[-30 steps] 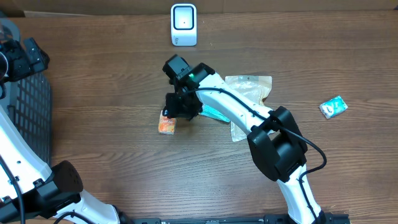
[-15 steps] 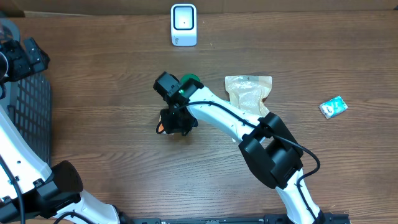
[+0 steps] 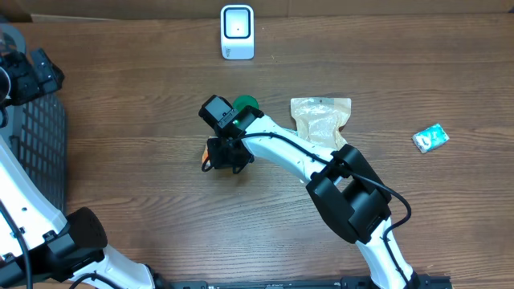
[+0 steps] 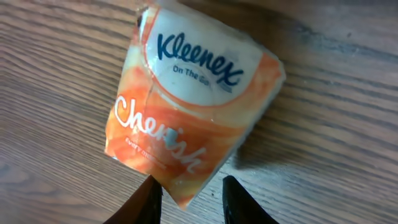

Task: Scan the item barcode
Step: 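Lift the orange tissue pack and adjust the grip near the jar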

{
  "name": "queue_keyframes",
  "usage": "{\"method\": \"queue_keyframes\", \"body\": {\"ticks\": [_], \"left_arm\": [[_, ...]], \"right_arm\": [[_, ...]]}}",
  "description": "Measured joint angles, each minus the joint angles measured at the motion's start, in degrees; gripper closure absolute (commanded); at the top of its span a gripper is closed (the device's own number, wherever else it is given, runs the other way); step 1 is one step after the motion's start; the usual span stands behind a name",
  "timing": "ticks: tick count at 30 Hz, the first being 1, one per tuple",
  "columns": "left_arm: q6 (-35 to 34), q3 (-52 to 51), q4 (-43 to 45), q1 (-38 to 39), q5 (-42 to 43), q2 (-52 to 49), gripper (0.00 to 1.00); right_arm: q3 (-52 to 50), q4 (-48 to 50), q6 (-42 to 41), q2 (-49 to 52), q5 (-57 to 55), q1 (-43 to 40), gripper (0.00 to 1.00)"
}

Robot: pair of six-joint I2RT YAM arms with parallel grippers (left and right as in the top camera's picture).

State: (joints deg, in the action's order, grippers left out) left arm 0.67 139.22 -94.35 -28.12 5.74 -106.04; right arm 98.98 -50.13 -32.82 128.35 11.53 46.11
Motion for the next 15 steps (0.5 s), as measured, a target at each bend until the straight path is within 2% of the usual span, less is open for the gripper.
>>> {"method": "queue_keyframes", "body": {"ticks": [5,6,8,9,15], "left_arm": [[0.0,0.0,0.0,0.0,0.0,0.0,0.00],[0.0,0.0,0.0,0.0,0.0,0.0,0.00],[0.0,0.0,0.0,0.0,0.0,0.0,0.00],[0.0,0.0,0.0,0.0,0.0,0.0,0.01],[0.0,0.0,0.0,0.0,0.0,0.0,0.00]], "right_arm": [[0.0,1.3,0.0,1.1,0.0,0.0,0.71],[0.0,2.2,0.0,1.2,-0.2,0.0,0.74],[0.0,2.9,-0.2,1.2,-0.4,0.0,0.92],[0.0,3.6,0.0,1.2,-0.9,0.0,0.96],[0.0,5.2,-0.1,1.2,-1.5,0.0,0.96]]}}
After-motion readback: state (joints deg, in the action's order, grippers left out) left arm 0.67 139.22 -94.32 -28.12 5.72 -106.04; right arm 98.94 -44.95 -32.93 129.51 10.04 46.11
